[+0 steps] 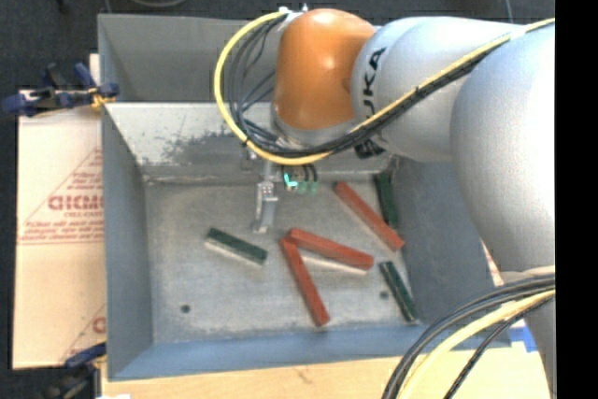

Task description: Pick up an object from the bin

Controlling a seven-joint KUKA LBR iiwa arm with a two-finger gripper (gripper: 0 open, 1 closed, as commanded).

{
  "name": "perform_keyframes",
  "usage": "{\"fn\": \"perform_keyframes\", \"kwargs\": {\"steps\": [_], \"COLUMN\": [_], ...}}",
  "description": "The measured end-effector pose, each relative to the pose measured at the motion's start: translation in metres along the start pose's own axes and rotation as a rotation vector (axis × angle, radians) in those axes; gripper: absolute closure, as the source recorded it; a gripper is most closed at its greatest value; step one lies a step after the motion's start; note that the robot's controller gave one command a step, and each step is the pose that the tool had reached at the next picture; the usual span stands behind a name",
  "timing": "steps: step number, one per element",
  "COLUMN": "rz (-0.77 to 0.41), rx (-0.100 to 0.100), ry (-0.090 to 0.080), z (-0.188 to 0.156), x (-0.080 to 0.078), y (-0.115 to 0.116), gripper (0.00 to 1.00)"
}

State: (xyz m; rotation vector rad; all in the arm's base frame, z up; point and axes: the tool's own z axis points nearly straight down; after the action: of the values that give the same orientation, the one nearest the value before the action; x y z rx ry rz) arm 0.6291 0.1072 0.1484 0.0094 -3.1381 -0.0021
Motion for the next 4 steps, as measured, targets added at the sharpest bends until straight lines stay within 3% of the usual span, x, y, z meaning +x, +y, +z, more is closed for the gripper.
{"fn": "perform_keyframes", "kwargs": {"steps": [1,2,3,4], "rz": [0.032,0.032,-0.1,-0.098], "rx": [0.0,-0.002,0.001,0.001], "ry": [0.002,-0.011,-0.014,-0.007], "z": [0.082,0.074,-0.057,-0.052], "x": [0.043,0.038,0.075,0.075], "y": [-0.027,-0.025,-0.017,-0.017], "gripper": [0.0,1.0,1.0,0.0]}}
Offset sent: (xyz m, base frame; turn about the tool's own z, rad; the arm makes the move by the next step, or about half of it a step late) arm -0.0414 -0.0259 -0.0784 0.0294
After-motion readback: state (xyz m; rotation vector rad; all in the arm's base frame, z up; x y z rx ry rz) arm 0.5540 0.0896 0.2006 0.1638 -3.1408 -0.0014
